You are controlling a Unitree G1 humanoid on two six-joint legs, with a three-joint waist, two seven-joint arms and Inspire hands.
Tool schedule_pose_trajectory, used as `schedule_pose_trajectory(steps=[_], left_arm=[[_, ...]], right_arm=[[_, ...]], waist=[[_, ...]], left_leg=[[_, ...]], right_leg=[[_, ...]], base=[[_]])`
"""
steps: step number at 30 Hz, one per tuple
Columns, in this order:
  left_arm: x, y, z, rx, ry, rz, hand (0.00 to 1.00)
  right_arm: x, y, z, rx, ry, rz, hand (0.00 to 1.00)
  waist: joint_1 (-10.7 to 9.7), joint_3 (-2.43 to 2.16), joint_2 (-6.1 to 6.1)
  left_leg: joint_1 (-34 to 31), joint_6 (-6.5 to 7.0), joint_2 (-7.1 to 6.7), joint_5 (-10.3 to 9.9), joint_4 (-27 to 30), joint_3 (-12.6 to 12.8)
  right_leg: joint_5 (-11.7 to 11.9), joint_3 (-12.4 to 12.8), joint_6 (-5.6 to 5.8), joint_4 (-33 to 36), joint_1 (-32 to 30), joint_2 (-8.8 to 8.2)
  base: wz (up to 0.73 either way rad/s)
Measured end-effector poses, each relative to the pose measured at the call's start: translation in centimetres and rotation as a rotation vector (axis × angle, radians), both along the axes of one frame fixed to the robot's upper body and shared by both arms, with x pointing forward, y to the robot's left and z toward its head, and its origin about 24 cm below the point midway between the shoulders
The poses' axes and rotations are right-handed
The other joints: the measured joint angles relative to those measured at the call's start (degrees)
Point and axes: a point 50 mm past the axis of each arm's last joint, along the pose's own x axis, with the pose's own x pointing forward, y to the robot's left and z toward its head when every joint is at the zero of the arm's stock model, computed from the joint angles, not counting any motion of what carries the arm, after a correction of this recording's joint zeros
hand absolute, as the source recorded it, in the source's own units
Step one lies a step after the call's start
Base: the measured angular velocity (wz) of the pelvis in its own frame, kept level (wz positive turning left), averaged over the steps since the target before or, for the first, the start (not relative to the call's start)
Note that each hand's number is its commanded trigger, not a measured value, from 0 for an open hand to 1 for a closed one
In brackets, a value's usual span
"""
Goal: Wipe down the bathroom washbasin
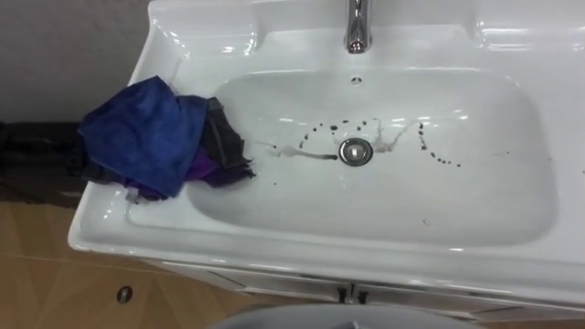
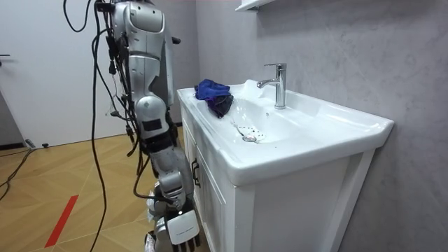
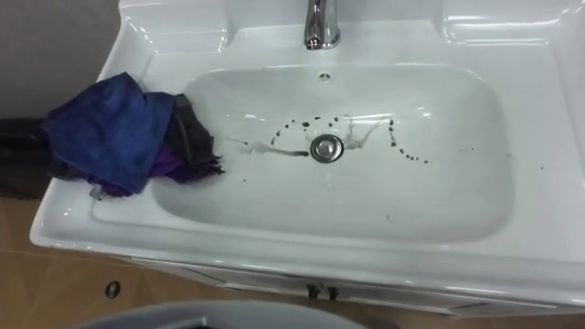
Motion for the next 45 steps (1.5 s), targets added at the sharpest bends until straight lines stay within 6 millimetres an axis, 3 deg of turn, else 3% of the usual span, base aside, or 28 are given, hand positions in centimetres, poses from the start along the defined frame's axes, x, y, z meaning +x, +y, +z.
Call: schedule_pose_trajectory(steps=[5, 6, 7, 12, 16, 19, 23, 28, 39, 45], left_arm=[[1.8, -2.1, -1.6, -0.006, 0.088, -0.155, 0.00], [2.0, -2.5, -1.9, -0.014, 0.098, -0.177, 0.00], [2.5, -3.1, -2.4, -0.023, 0.116, -0.224, 0.00], [4.8, -6.0, -3.6, -0.004, 0.228, -0.453, 0.00], [6.4, -8.1, -4.4, -0.010, 0.281, -0.617, 0.00], [7.1, -9.3, -4.8, -0.014, 0.312, -0.711, 0.00], [8.2, -10.3, -4.5, -0.004, 0.322, -0.813, 0.00], [8.4, -10.7, -4.2, 0.011, 0.330, -0.864, 0.00], [8.9, -12.6, -5.5, 0.058, 0.472, -0.943, 0.00], [8.8, -13.8, -6.3, 0.172, 0.602, -0.945, 0.00]], right_arm=[[-0.7, 0.2, -0.1, 0.040, 0.034, -0.009, 0.00], [-0.6, 0.3, -0.1, 0.045, 0.033, -0.008, 0.00], [-0.6, 0.3, -0.1, 0.055, 0.036, -0.007, 0.00], [0.0, 0.4, -0.2, 0.083, 0.029, 0.006, 0.00], [0.4, 0.7, -0.4, 0.095, 0.038, 0.033, 0.00], [0.8, 0.7, -0.4, 0.094, 0.040, 0.050, 0.00], [0.8, 0.8, -0.4, 0.099, 0.047, 0.065, 0.00], [0.6, 0.8, -0.4, 0.114, 0.053, 0.068, 0.00], [0.8, 0.9, -0.4, 0.133, 0.064, 0.096, 0.00], [0.6, 0.9, -0.4, 0.127, 0.072, 0.099, 0.00]], waist=[[-1.66, -0.18, -0.12], [-1.80, -0.05, -1.08], [-2.08, -0.32, -0.84], [-4.00, -0.32, -1.71], [-6.16, -0.17, -1.89], [-7.61, 0.39, -1.84], [-7.87, 0.49, -1.79], [-8.27, 0.44, -1.57], [-9.20, 0.37, -1.71], [-8.90, -0.05, -1.76]], left_leg=[[0.29, 0.00, 0.05, 0.00, 0.09, 0.68], [0.30, 0.00, 0.06, 0.00, 0.07, 0.85], [-0.05, 0.00, 0.14, 0.00, 0.10, 1.15], [-0.14, 0.01, 0.19, 0.00, 0.13, 1.27], [-0.02, 0.01, 0.38, 0.00, 0.09, 1.34], [0.26, 0.00, 0.47, 0.00, -0.03, 1.50], [0.85, 0.00, 0.75, 0.00, -0.85, 2.76], [1.16, 0.01, 0.77, 0.00, -0.92, 3.20], [1.49, 0.01, 0.78, 0.01, -1.24, 3.17], [1.81, 0.01, 0.80, 0.01, -1.23, 3.25]], right_leg=[[0.00, 0.93, 0.00, 0.22, 0.00, 0.04], [-0.01, 1.00, 0.01, 0.27, -0.16, 0.04], [-0.01, 1.10, 0.01, 0.28, -0.53, 0.10], [0.04, 1.46, 0.00, 0.55, -0.90, 0.21], [0.30, 1.95, -0.13, 0.20, -0.50, 0.48], [0.40, 2.49, -0.18, 0.03, -0.26, 0.59], [0.61, 3.41, -0.22, -0.28, -0.20, 0.88], [1.03, 4.05, -0.16, -0.90, -0.17, 0.98], [1.03, 3.93, -0.16, -0.78, -0.05, 1.00], [1.06, 4.20, -0.16, -0.74, 0.08, 1.03]], base=[[-0.06], [-0.09], [-0.05], [-0.04], [-0.04], [-0.07], [-0.15], [-0.07], [0.00], [0.00]])
